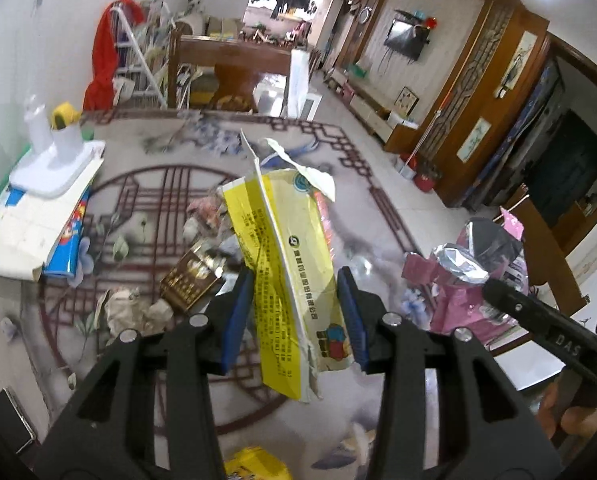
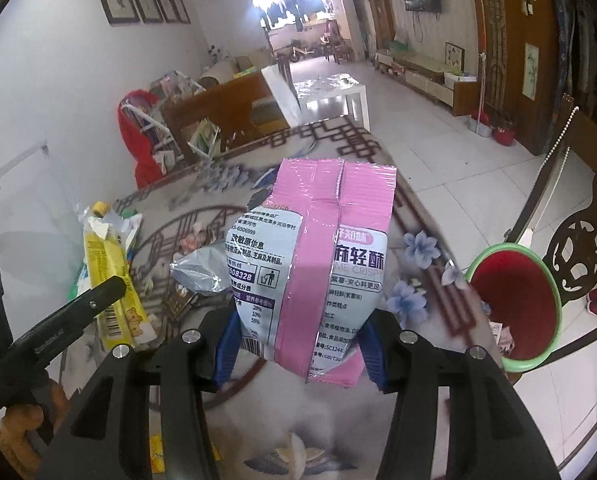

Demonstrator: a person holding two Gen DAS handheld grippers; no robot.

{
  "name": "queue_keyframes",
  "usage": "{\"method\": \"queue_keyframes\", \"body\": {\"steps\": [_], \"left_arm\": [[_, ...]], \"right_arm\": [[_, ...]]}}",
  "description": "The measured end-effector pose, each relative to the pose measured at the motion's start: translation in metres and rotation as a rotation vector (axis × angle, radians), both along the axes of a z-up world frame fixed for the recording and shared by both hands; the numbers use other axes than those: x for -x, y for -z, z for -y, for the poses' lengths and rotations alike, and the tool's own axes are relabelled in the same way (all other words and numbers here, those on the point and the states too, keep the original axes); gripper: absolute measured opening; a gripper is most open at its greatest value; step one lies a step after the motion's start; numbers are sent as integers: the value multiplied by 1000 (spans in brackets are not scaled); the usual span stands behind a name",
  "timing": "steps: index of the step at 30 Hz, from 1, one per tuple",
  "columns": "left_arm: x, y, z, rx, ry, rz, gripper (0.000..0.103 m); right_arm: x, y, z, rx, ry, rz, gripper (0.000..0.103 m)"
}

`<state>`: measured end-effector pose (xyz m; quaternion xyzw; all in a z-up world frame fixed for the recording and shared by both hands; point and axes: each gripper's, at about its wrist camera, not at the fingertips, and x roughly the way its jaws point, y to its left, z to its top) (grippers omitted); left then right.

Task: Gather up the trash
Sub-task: 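Carry the yellow package and pink snack bag to the red bucket and release both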

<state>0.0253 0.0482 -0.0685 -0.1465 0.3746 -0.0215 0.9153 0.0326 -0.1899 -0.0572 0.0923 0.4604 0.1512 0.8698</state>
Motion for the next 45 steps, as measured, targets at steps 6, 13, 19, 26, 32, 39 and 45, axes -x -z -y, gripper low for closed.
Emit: {"method": "queue_keyframes", "body": {"steps": [6, 13, 19, 26, 32, 39, 45], "left_arm": [[-6, -11, 24, -23, 1, 22, 41], [-15, -8, 56, -35, -2, 12, 42], [-26, -10, 87, -57, -1, 12, 42], [-40, -11, 126, -79, 16, 12, 42], [-55, -9, 170, -94, 78, 17, 42], [-76, 2, 224, -92, 185, -10, 42], [-93, 11, 269, -83, 283, -37, 42]], "right_arm": [[-11, 5, 23, -5, -2, -8, 50], [-24, 15, 60, -18, 0, -28, 50], [-37, 17, 91, -38, 15, -21, 50], [-45, 26, 128, -53, 32, -35, 50], [-51, 30, 167, -57, 73, -40, 50], [-57, 42, 220, -41, 156, -70, 50], [-57, 60, 268, -20, 240, -126, 50]]}}
